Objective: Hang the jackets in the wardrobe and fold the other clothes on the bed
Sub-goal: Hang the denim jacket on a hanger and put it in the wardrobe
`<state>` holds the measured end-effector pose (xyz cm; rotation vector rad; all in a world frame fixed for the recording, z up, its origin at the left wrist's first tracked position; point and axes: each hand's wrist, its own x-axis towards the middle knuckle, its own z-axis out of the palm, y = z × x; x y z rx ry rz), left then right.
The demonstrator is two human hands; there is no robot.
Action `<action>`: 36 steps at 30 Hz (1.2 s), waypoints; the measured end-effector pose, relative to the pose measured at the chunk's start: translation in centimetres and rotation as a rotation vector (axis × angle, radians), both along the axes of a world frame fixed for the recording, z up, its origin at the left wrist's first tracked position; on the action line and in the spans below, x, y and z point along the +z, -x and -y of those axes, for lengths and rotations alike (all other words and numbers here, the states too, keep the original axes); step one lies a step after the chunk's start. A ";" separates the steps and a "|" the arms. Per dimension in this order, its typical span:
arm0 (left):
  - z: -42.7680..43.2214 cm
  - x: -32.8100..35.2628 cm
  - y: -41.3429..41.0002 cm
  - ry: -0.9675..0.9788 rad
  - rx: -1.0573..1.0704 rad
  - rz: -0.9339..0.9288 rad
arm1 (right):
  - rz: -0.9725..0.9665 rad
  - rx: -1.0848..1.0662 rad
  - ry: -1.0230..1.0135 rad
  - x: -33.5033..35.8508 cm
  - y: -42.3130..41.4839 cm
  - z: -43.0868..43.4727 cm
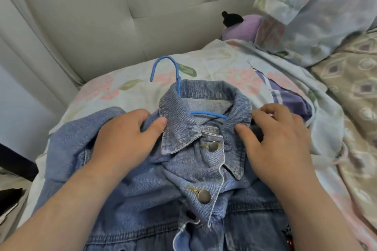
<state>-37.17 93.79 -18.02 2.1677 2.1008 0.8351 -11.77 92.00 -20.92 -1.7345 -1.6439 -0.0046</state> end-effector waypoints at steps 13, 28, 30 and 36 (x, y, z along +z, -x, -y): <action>1.5 -1.5 1.4 -0.095 -0.051 0.033 | -0.055 0.155 0.018 -0.1 -0.1 0.0; 3.3 -3.8 1.6 -0.008 -0.117 0.017 | -0.057 0.123 0.061 -2.1 0.9 -0.5; 4.4 -3.3 2.0 0.064 -0.131 0.044 | -0.045 0.164 0.131 -0.8 0.8 0.4; 9.6 1.3 3.6 0.138 -0.059 0.129 | -0.075 0.307 0.276 6.8 -0.1 4.6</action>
